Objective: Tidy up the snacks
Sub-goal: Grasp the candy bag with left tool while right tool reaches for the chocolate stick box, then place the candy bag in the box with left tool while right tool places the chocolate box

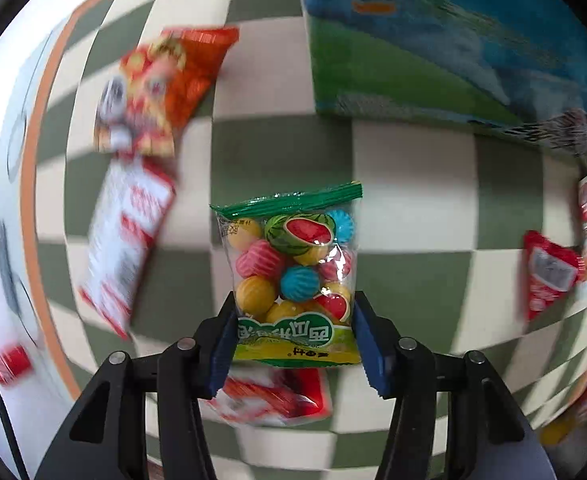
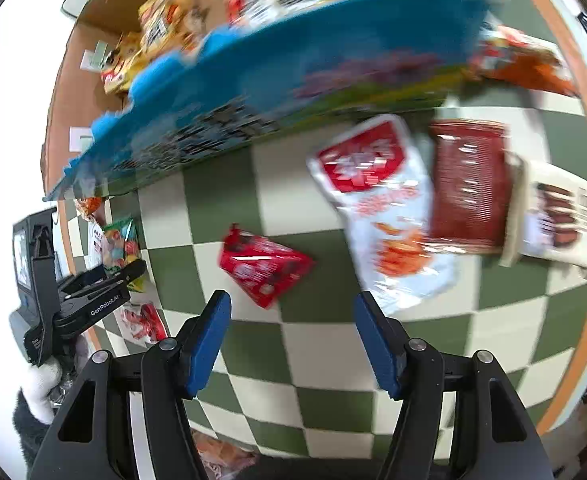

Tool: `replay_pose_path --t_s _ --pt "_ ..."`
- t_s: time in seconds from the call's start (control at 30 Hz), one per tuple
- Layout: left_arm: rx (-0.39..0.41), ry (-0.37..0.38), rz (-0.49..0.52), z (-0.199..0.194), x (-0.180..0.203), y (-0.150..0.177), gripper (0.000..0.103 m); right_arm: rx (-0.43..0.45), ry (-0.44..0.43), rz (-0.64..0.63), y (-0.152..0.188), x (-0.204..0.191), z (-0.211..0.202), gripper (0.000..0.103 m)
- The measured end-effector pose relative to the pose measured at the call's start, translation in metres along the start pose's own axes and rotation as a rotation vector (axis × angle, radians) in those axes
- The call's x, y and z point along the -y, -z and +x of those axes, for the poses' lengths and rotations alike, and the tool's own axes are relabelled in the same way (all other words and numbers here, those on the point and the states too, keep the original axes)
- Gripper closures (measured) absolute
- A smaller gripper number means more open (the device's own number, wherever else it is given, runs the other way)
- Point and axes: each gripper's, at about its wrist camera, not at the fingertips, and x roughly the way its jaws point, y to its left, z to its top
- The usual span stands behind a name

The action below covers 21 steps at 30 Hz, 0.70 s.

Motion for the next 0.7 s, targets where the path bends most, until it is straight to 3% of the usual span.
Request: replay_pose_path --t_s 0.07,0.17,0.27,0.37,0.5,0.6,0.7 --pt "0.002 0.043 -0.048 -0.005 0.009 0.015 0.052 -0.008 0.030 -0.026 -0.002 0.011 -0.011 0.036" --pt "0.014 0.090 -0.087 -0.014 0.042 0.037 0.052 0.003 0.191 -0.178 -0.007 0.026 -0.036 0.012" --pt "0.030 0.127 -0.072 -0.021 0.087 0.050 0.052 -0.034 0.437 -0.426 -0.012 0.031 -0.039 0.010" --pt "0.016 0.165 -0.047 -0.017 0.124 0.054 0.052 -0.125 0.576 -0.606 -0.018 0.040 -0.023 0.010" --pt "0.010 0.171 -0.008 -0.013 0.155 0.056 0.052 -0.257 0.685 -0.769 -0.025 0.053 0.012 0.010" --pt "0.015 0.147 0.012 -0.014 0.167 0.057 0.052 -0.295 0.762 -0.894 -0.025 0.062 0.033 0.010" --pt "0.010 0.139 0.015 -0.020 0.178 0.055 0.052 -0.310 0.780 -0.912 -0.033 0.075 0.042 0.012"
